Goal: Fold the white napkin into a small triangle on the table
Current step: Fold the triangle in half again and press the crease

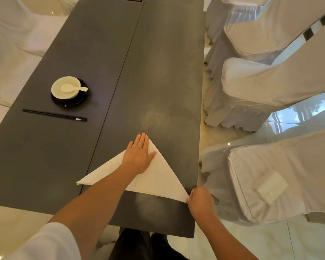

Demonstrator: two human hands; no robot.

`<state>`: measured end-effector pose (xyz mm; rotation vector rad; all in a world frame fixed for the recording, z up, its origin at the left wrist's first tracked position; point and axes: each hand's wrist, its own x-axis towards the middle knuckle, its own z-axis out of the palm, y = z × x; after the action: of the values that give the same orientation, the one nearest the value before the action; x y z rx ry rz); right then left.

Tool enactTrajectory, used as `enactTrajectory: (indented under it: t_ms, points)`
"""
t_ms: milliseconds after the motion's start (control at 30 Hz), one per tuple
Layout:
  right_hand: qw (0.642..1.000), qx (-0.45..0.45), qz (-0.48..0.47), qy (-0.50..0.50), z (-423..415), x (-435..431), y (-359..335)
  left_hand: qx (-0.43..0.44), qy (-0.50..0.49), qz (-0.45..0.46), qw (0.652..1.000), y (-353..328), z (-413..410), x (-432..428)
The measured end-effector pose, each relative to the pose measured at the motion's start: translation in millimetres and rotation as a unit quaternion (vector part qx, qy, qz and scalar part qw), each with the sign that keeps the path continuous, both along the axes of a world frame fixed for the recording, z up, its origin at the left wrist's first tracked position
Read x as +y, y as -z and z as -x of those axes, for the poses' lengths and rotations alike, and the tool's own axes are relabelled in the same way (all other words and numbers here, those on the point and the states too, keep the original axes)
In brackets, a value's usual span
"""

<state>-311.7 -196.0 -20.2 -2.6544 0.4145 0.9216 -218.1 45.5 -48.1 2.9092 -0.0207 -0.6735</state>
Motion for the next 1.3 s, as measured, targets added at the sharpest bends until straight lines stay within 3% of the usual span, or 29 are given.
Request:
enactTrajectory:
  t_ms: [133, 300, 367, 500, 867, 1000, 1133, 1300]
  points:
    - [0.986, 0.047, 0.033, -0.157, -32.9, 10.0, -20.4, -0.015, -0.006, -0.009, 1.0, 5.5, 5.1, -2.1]
    - [0.957, -0.154, -0.057, -0.238, -88.8, 59.8, -25.8, -0.051, -0.011, -0.003, 0.999, 17.4, 10.8, -1.4]
    - [0.934, -0.152, -0.091, -0.31, -109.9, 86.0, -19.5, -0.062, -0.012, 0.008, 0.998, 20.8, 10.5, -0.8]
    - [0.896, -0.117, -0.064, -0.424, -138.9, 121.1, 0.7, -0.08, 0.009, 0.009, 0.997, 24.4, 12.5, 1.3]
    - [0.891, -0.061, 0.015, -0.45, -137.5, 130.1, 18.1, -0.082, -0.107, 0.021, 0.991, 24.8, 58.7, 6.7]
    - [0.904, -0.044, -0.011, -0.426, -136.3, 139.4, 12.3, -0.084, -0.089, 0.028, 0.992, 23.2, 63.2, 13.1]
    - [0.877, -0.155, -0.042, -0.453, -128.2, 141.0, 15.7, -0.122, -0.041, 0.021, 0.991, 29.7, 42.6, 17.4]
    - [0.889, -0.144, -0.065, -0.431, -128.9, 133.5, 31.5, -0.168, -0.003, 0.015, 0.986, 35.5, 12.3, 19.8]
